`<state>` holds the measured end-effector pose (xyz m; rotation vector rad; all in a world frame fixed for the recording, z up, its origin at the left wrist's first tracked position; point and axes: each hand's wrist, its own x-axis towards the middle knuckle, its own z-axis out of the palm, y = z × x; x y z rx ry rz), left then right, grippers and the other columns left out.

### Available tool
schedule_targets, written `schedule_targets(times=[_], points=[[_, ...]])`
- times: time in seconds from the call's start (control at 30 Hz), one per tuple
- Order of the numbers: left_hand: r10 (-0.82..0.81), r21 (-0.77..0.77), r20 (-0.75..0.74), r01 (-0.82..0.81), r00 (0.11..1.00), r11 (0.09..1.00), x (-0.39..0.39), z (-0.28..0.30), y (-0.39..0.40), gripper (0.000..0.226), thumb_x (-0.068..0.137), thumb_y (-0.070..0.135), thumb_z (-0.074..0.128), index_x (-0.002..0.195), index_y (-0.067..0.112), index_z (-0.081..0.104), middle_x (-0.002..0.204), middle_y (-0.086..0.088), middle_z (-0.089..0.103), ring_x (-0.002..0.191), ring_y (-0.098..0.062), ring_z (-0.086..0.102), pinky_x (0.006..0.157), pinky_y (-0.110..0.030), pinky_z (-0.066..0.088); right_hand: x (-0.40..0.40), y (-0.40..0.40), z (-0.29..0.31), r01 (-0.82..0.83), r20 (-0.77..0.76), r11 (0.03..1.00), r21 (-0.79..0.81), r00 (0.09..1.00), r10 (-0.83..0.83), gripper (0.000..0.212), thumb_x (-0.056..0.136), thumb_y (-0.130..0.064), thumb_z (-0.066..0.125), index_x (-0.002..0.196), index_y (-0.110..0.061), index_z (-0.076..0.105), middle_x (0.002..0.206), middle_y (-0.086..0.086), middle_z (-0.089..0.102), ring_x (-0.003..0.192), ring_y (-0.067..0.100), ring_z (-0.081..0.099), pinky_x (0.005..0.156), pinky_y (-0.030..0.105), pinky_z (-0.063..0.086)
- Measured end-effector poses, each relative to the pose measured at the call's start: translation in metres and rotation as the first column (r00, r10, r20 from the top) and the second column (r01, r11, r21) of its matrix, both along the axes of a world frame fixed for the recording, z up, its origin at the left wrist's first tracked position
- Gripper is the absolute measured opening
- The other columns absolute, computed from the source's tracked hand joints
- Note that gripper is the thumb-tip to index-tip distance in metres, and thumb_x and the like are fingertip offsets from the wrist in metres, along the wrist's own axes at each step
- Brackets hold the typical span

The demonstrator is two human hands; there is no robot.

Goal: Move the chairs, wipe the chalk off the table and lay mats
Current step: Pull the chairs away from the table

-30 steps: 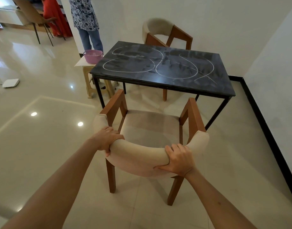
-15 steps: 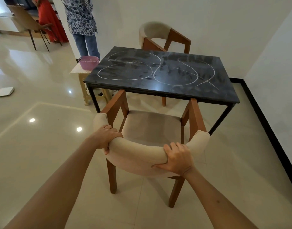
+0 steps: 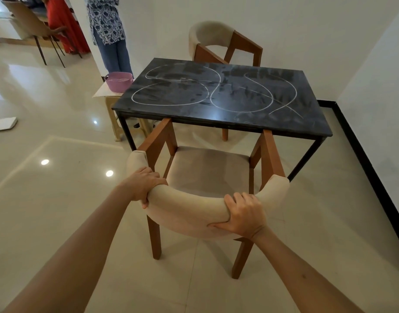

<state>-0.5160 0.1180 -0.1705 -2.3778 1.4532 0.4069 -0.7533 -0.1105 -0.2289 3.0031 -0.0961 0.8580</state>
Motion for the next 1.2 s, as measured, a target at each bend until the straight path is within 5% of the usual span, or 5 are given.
schedule_targets(times=[0.4,0.67,0.77,0.87,1.2], points=[[0.16,0.094,0.251,-0.189,0.955,0.977,-0.035,0.011,-0.008,0.076,0.069,0.031,0.081,0.133,0.034,0.04,0.137,0.004,0.046,0.132,-0.021,0.036,0.114,-0.04,0.024,-0.004,-0.001,0.013,-0.004,-0.15,1.0,0.015,0.989,0.006,0.079,0.069,-0.092,0.039,0.078,-0.016,0.056,0.068,0.002,0.058,0.056,0.019,0.051,0.051,0.029,0.044],[0.244,0.254,0.316,-0.33,0.917,0.909,-0.068,0.032,-0.054,0.045,0.09,0.027,0.06,0.133,0.02,0.047,0.125,-0.005,0.056,0.118,-0.025,0.052,0.098,-0.039,0.042,-0.011,-0.03,0.031,-0.048,-0.396,0.971,0.236,0.907,0.141,0.079,0.083,-0.086,0.017,0.116,-0.024,0.054,0.11,-0.005,0.06,0.098,0.014,0.055,0.088,0.033,0.044],[0.235,-0.008,0.263,-0.242,0.936,0.97,-0.073,0.038,-0.083,0.047,0.089,0.018,0.061,0.133,0.023,0.045,0.116,-0.002,0.062,0.107,-0.019,0.058,0.087,-0.033,0.048,-0.013,-0.053,0.038,0.035,-0.383,0.959,0.281,0.92,0.079,0.079,0.087,-0.08,0.014,0.132,-0.024,0.048,0.131,-0.003,0.054,0.122,0.016,0.048,0.106,0.036,0.035],[0.23,-0.282,0.295,-0.146,0.927,0.948,-0.075,0.044,-0.119,0.051,0.089,0.02,0.059,0.136,0.021,0.042,0.133,-0.003,0.054,0.124,-0.022,0.048,0.103,-0.039,0.042,-0.013,-0.081,0.053,0.13,-0.387,0.956,0.264,0.922,-0.019,0.086,0.086,-0.078,0.007,0.144,-0.021,0.038,0.148,0.002,0.041,0.139,0.02,0.033,0.117,0.042,0.02],[0.209,-0.414,0.27,-0.083,0.94,0.907,-0.063,0.049,-0.241,0.069,0.096,0.04,0.047,0.151,0.018,0.011,0.158,-0.016,0.012,0.147,-0.032,0.008,0.118,-0.047,0.014,0.023,-0.181,0.082,0.39,-0.448,0.907,0.158,0.847,-0.287,0.077,0.094,-0.065,0.016,0.154,-0.016,0.013,0.162,0.009,0.009,0.15,0.026,-0.001,0.121,0.049,-0.002]])
